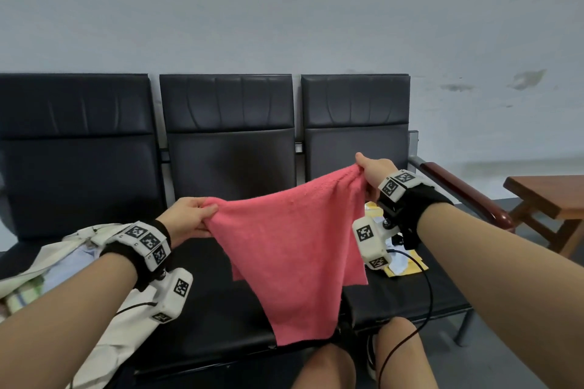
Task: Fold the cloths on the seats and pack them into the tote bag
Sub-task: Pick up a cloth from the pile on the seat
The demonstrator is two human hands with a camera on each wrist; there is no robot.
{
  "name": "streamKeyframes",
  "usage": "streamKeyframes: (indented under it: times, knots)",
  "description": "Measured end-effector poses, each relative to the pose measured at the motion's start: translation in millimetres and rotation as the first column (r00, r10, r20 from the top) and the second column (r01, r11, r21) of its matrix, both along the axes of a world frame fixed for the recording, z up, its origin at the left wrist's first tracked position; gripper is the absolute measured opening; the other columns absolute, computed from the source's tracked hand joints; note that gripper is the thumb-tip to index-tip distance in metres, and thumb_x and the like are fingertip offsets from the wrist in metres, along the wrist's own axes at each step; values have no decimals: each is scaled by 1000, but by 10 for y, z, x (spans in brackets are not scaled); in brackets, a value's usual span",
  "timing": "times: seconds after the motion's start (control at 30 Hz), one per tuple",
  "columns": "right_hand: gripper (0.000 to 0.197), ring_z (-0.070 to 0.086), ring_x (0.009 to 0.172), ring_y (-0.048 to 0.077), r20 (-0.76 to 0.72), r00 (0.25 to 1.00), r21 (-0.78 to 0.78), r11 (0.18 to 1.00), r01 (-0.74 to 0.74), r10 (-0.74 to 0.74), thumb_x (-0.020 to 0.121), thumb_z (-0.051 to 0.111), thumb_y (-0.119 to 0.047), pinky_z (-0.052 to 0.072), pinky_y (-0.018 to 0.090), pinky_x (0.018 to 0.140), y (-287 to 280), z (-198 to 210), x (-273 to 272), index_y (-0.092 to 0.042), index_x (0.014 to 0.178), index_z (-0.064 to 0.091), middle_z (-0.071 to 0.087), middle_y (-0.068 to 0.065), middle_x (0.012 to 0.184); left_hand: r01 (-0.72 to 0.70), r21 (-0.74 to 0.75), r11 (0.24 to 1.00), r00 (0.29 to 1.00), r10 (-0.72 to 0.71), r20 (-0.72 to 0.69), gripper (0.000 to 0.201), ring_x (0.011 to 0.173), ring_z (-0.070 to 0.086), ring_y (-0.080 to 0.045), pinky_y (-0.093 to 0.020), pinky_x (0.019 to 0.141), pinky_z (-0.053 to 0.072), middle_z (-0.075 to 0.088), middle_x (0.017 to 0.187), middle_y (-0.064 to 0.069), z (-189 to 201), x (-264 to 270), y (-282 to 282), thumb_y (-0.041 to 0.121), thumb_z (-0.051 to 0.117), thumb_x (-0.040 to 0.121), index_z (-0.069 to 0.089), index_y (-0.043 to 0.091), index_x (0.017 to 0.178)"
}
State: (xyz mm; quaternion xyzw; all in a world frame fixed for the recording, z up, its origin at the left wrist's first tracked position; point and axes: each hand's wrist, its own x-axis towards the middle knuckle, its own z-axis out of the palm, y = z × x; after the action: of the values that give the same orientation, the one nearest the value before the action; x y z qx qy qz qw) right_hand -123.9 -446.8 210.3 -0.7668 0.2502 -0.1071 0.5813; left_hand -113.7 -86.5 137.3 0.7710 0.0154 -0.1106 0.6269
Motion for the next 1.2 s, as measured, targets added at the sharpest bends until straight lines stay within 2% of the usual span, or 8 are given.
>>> streamKeyframes:
  times: [0.13,0.37,0.53,0.73,0.83,0.93,1.07,1.2]
  knots:
    - [49,56,64,26,-44,999,-58,998,15,-18,76,71,-57,46,35,64,-18,2,-73,-12,69,55,55,8,68,-218,-97,971,971,226,75,24,90,64,-24,-35,63,55,67,113,-15,-42,62,0,17,57,100,65,13,122]
    - [71,68,70,32,-53,999,9,1000,4,-4,55,79,-63,59,51,76,-26,-21,-85,-2,87,65,66,14,74,-447,-297,844,878,478,35,32,70,56,-13,-30,55,48,58,90,-4,183,185,-1,14,69,93,54,14,120]
    - [33,50,48,16,-1,992,327,937,-122,129,74,79,-20,44,26,50,4,-11,-156,-7,96,58,54,7,68,-282,-545,790,950,308,-46,48,72,63,-14,-26,62,52,62,93,-10,351,197,154,-9,57,92,45,20,129]
    - [22,53,46,20,-9,968,112,963,-247,250,75,60,17,56,33,52,56,39,-254,-3,71,53,48,13,66,-330,-15,944,876,312,368,49,67,60,-17,-30,58,48,68,86,-5,307,125,208,-17,47,87,63,12,122]
    - [7,63,61,26,-48,972,-235,943,-235,230,87,63,-1,60,41,65,70,-17,-261,-7,84,63,60,12,74,-388,297,873,812,172,557,37,82,62,-19,-28,72,47,71,98,-5,322,91,273,-8,48,89,70,17,107]
    - [9,66,73,22,-114,968,-545,800,-251,226,87,64,-18,53,29,69,96,-6,-325,-14,89,72,67,5,77,-407,518,752,785,-1,619,37,98,64,-26,-33,87,50,71,105,-8,292,44,310,-7,49,89,73,16,106]
    - [12,69,78,20,-107,970,-534,810,-240,217,83,72,-25,48,22,61,116,28,-404,-13,86,74,72,7,82,-383,582,717,823,-20,567,42,99,65,-29,-40,91,53,72,102,-6,256,35,382,-8,47,84,73,20,102]
    - [23,65,56,18,-107,972,-388,891,-234,208,78,80,-29,41,20,43,76,45,-419,-7,76,72,66,5,62,-331,350,877,879,152,452,39,81,65,-28,-42,74,59,69,94,-9,256,202,512,-8,48,83,72,19,100]
